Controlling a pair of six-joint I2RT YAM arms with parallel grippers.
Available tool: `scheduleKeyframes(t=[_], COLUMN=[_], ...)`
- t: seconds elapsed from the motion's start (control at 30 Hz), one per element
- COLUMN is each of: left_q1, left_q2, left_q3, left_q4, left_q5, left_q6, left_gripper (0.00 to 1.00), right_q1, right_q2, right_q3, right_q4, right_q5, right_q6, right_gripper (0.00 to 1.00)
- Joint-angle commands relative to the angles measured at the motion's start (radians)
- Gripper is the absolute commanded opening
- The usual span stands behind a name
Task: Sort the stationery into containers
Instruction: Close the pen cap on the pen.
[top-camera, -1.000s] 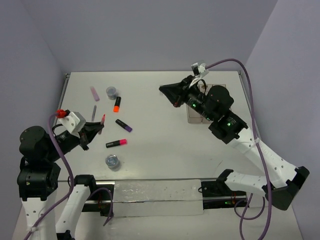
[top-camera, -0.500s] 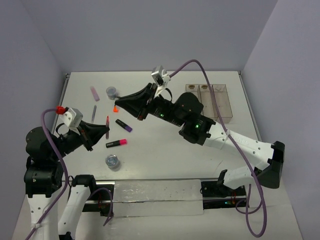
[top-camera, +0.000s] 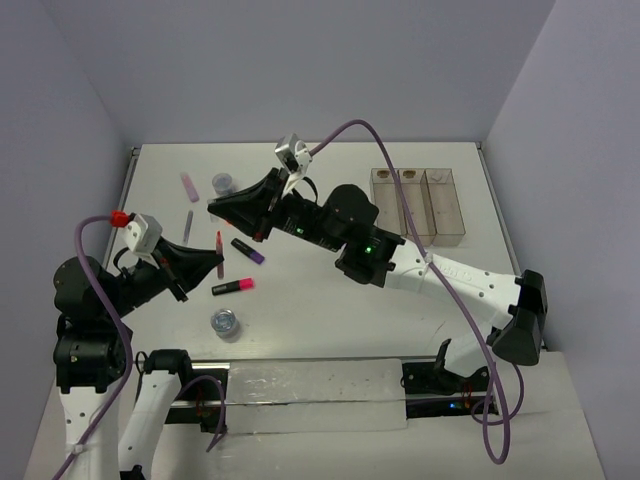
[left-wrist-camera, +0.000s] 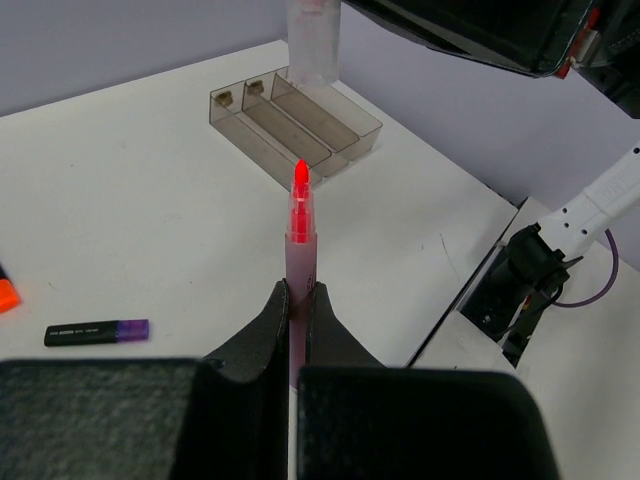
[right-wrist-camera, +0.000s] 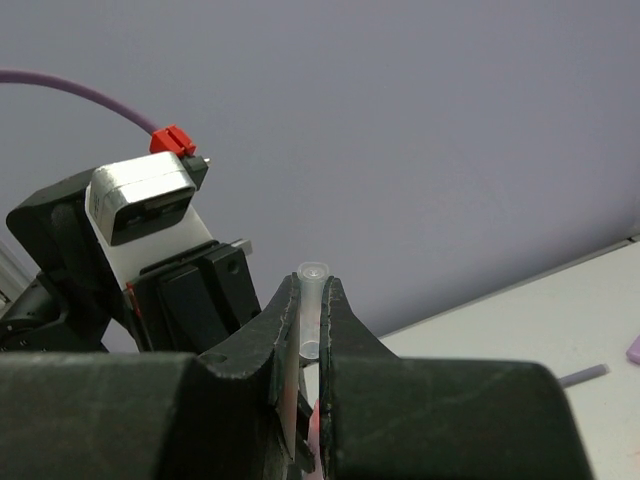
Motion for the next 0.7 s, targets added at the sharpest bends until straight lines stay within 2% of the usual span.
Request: scheduleKeyframes(t=[0.0, 0.67], left_q1=[0.004, 0.004], left_q2=[-0.013, -0.007], left_q3=[0.0, 0.005], left_q4=[0.071, 0.157], left_q5=[0.013, -0.027], left_q6=[-0.036, -0.098], left_gripper=[0.0, 0.0], right_q1=[0.01, 0.01], right_q2=[-0.003, -0.001], right_q3=[0.061, 0.033], right_q4=[0.029, 0.002], right_q5=[0.012, 0.024], right_q6=[-0.009, -0.001], right_gripper=[0.0, 0.0])
